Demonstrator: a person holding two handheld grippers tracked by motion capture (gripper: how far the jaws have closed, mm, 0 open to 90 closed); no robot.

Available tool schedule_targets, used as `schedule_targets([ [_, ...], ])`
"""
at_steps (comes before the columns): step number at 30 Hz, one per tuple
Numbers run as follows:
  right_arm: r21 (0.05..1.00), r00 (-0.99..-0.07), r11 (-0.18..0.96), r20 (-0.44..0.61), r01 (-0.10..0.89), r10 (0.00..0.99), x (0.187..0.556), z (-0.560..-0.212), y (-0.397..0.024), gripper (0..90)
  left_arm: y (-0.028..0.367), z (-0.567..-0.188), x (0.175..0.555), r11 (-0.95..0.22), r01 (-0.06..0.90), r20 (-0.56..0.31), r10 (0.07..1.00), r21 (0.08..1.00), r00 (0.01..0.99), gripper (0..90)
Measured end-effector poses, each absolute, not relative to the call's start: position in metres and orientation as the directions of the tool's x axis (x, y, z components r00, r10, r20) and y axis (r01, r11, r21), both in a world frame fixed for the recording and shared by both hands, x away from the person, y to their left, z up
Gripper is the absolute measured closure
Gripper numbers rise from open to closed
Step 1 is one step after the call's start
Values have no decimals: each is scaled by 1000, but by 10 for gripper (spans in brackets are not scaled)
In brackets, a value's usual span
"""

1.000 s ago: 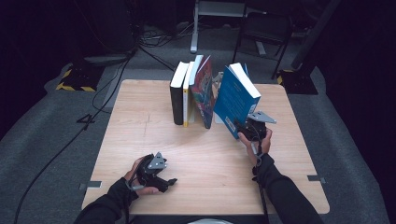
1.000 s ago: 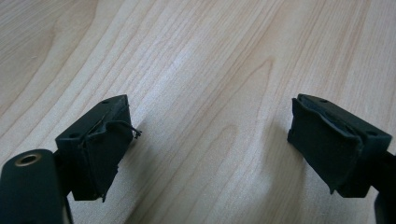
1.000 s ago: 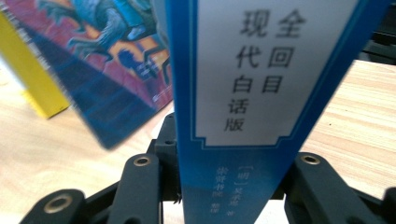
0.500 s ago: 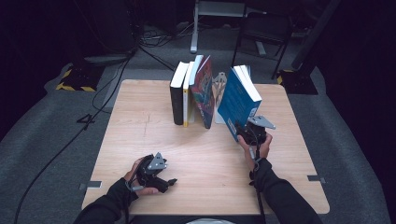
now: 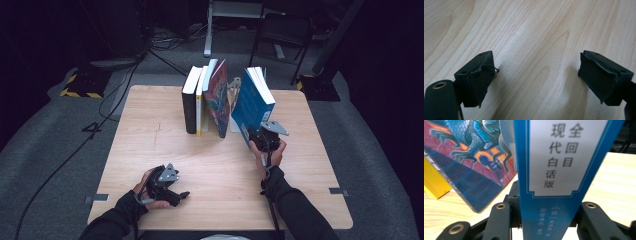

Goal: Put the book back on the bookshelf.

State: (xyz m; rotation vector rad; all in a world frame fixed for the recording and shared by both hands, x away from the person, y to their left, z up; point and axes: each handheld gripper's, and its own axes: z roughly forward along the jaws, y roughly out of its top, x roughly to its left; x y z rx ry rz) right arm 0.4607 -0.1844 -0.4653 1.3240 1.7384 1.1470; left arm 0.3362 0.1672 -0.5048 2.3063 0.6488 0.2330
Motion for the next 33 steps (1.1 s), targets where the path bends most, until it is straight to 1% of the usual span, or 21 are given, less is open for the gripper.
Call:
schedule_targets([
  [9, 921, -262, 107, -6, 374, 965, 475, -467, -176, 596, 167, -505, 336, -616, 384, -19, 514, 688, 858, 137],
  [14, 925, -281, 118, -13, 360, 960, 483, -468, -175, 591, 167, -505, 336, -616, 385, -19, 515, 687, 857, 137],
  [17, 921, -290, 120, -8, 370, 957, 484, -467, -177, 583, 167, -505, 336, -616, 385, -19, 515, 687, 857, 137],
  [19, 919, -312, 126, -4, 373, 950, 484, -465, -180, 546, 167, -505, 336, -615, 385, -19, 515, 689, 857, 137],
  [20, 923, -319, 123, 0, 365, 948, 483, -463, -183, 516, 167, -505, 336, -615, 386, -18, 516, 687, 856, 138],
  [22, 930, -354, 131, 0, 345, 935, 479, -460, -188, 485, 167, -505, 336, -614, 385, -18, 517, 689, 856, 140],
  [23, 930, -354, 131, 0, 345, 935, 479, -460, -188, 485, 167, -505, 336, -614, 385, -18, 517, 689, 856, 140],
  [25, 928, -392, 132, 16, 347, 920, 475, -457, -196, 480, 167, -505, 336, -614, 385, -18, 517, 689, 856, 139],
  [28, 927, -408, 147, 7, 345, 913, 471, -456, -200, 479, 167, -505, 335, -614, 386, -17, 518, 689, 855, 140],
  [32, 911, -464, 200, -11, 360, 886, 465, -458, -209, 480, 167, -505, 335, -615, 386, -16, 519, 687, 855, 141],
  [33, 909, -472, 210, -18, 359, 882, 464, -459, -211, 494, 167, -505, 335, -614, 386, -17, 519, 688, 855, 140],
])
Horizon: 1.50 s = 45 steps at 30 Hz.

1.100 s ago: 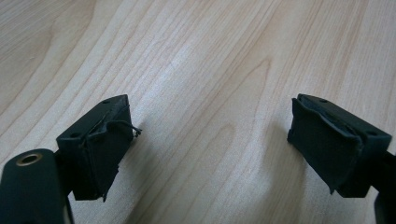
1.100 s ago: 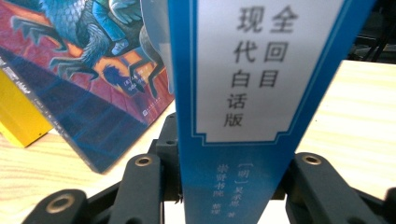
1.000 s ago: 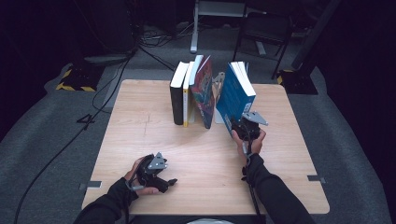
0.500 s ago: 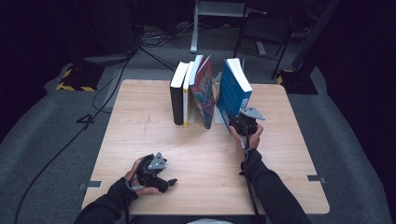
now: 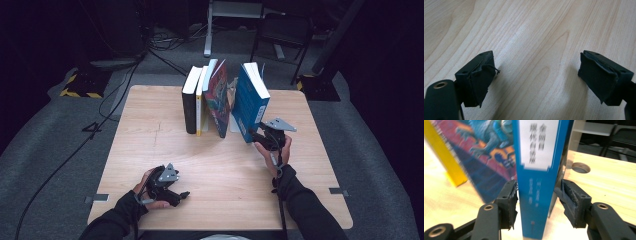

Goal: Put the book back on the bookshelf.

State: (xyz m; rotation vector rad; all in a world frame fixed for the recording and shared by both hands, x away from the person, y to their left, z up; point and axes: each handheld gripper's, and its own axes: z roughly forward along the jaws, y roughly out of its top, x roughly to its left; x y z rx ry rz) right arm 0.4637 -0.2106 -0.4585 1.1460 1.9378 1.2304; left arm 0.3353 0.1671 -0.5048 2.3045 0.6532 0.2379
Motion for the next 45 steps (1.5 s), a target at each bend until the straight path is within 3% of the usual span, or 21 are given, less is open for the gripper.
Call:
schedule_targets([
  [6, 904, -534, 264, -47, 337, 844, 463, -463, -216, 572, 167, -505, 335, -615, 386, -16, 519, 688, 855, 141],
  [17, 908, -488, 255, -65, 333, 870, 473, -466, -207, 599, 167, -505, 336, -615, 386, -18, 517, 687, 856, 140],
  [24, 907, -440, 219, -43, 359, 897, 477, -465, -195, 600, 167, -505, 336, -617, 384, -17, 515, 687, 857, 139],
  [37, 904, -447, 236, -57, 357, 893, 480, -465, -191, 588, 167, -505, 336, -617, 384, -17, 515, 687, 857, 139],
  [45, 914, -472, 242, -64, 325, 879, 478, -447, -194, 530, 167, -505, 336, -616, 385, -18, 516, 687, 856, 139],
])
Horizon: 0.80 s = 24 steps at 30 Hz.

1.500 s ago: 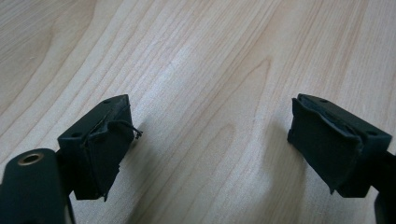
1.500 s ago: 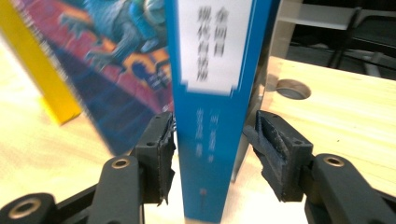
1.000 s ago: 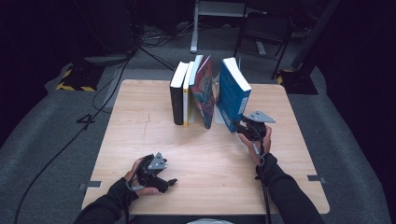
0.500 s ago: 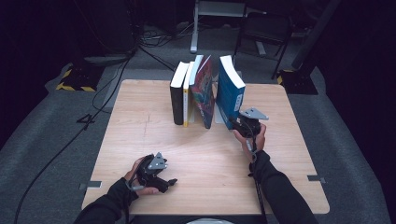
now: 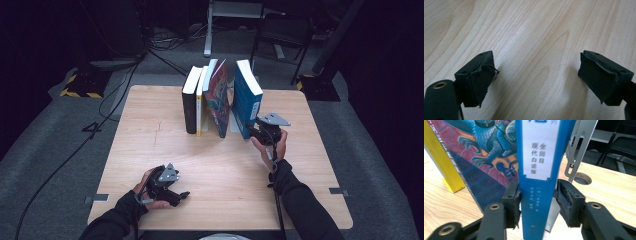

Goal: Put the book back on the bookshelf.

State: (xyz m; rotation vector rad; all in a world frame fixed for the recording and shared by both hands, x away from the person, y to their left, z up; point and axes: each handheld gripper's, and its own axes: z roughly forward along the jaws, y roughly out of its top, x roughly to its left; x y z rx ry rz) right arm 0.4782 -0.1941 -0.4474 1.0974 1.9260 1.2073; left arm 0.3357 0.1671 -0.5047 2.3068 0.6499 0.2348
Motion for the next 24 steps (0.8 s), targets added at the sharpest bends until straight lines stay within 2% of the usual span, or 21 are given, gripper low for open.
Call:
schedule_targets([
  [5, 903, -495, 260, -62, 342, 866, 478, -442, -199, 495, 167, -505, 336, -615, 386, -17, 517, 688, 856, 140],
  [8, 883, -544, 310, -76, 353, 835, 478, -437, -206, 408, 167, -505, 335, -615, 386, -17, 518, 687, 855, 141],
  [12, 873, -565, 333, -83, 356, 821, 475, -430, -217, 368, 167, -505, 335, -615, 386, -17, 518, 688, 855, 141],
  [15, 867, -580, 355, -97, 350, 809, 472, -427, -223, 359, 167, -505, 335, -614, 386, -17, 519, 688, 855, 141],
  [20, 821, -588, 454, -187, 346, 787, 461, -419, -230, 334, 167, -505, 335, -615, 386, -17, 519, 688, 855, 141],
  [24, 806, -611, 481, -196, 345, 767, 453, -418, -233, 328, 167, -505, 335, -615, 386, -16, 519, 688, 855, 141],
])
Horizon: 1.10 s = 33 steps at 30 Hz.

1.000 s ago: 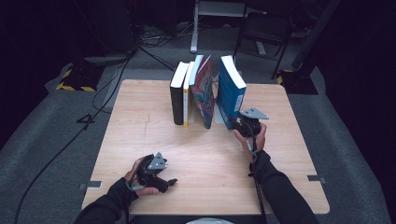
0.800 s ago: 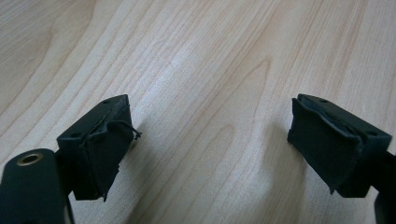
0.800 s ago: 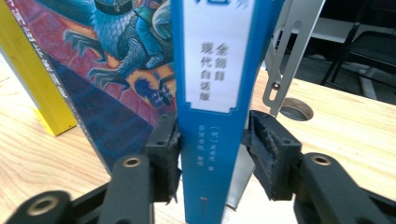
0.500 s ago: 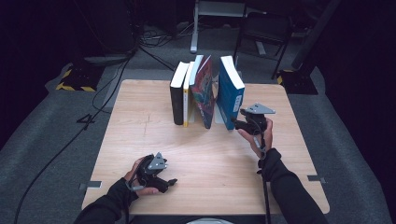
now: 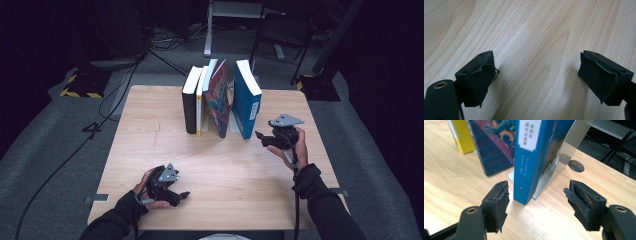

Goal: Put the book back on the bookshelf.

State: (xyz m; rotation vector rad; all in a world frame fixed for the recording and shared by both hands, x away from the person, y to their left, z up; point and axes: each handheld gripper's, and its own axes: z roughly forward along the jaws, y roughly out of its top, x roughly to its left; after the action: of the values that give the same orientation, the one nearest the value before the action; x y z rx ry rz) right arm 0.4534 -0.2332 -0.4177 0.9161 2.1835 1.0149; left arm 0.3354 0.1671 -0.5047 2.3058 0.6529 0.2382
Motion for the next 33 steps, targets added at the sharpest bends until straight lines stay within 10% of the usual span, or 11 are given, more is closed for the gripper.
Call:
schedule_targets([
  [33, 681, -685, 633, -263, 368, 680, 396, -435, -274, 293, 167, -505, 335, -614, 387, -15, 521, 688, 853, 142],
])
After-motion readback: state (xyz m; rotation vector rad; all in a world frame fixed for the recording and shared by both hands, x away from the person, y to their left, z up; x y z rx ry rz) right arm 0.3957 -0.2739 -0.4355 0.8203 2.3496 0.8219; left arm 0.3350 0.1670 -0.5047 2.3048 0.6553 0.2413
